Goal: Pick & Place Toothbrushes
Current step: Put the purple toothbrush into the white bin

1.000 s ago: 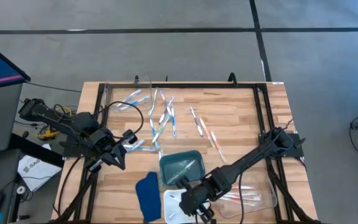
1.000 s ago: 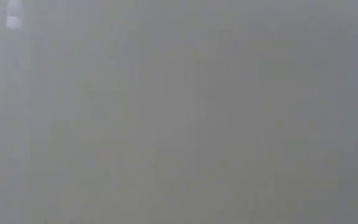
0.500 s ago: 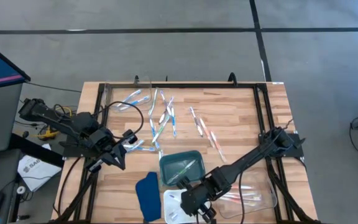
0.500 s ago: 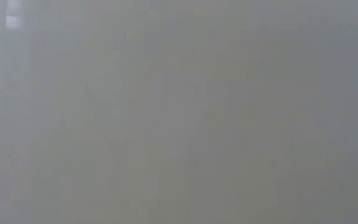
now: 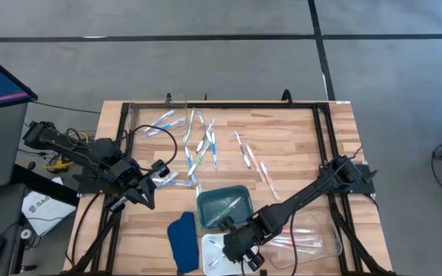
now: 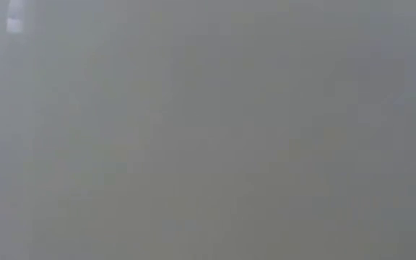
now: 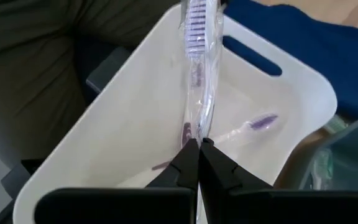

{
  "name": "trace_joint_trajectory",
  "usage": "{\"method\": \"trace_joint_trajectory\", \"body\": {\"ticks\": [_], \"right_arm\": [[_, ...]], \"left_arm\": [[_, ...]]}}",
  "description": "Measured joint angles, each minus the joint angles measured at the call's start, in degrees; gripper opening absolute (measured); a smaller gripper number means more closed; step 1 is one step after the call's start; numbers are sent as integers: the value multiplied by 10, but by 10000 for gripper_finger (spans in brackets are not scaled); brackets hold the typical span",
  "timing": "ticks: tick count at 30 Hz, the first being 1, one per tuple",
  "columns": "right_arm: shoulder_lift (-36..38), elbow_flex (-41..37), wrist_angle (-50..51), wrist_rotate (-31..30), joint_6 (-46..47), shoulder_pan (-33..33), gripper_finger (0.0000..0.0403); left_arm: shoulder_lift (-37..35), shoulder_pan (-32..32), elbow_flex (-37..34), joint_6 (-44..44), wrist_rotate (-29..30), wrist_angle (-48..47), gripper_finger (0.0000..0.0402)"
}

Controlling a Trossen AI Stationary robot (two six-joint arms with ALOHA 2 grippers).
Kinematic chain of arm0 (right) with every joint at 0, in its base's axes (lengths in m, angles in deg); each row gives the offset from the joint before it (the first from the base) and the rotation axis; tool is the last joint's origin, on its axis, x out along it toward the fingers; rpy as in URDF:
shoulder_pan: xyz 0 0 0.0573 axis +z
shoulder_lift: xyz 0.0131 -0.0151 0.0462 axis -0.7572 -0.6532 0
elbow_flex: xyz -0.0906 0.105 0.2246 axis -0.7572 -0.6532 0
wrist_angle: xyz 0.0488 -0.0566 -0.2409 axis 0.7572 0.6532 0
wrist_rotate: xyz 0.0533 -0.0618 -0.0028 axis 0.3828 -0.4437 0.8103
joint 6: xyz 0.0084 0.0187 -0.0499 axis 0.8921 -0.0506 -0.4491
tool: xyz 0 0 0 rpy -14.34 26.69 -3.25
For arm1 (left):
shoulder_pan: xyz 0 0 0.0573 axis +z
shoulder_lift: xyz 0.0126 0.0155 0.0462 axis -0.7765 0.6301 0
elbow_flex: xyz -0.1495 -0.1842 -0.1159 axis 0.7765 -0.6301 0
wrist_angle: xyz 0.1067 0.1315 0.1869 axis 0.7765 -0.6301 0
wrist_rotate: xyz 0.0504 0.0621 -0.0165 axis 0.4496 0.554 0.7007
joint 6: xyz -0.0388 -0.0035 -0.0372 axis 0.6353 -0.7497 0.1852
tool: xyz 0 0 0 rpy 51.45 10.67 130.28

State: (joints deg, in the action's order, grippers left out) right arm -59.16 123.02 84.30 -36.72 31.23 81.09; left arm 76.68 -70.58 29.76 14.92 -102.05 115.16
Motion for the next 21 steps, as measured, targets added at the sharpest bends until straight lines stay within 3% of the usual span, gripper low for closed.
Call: {"method": "trace_joint_trajectory", "body": {"ticks": [12,21], "right_arm": [[0,-41,-45,29,66,-9,0],[0,-41,-47,29,66,-12,0]], "left_arm": [[0,0,0,0,0,0,8],[0,0,0,0,0,0,8]]}}
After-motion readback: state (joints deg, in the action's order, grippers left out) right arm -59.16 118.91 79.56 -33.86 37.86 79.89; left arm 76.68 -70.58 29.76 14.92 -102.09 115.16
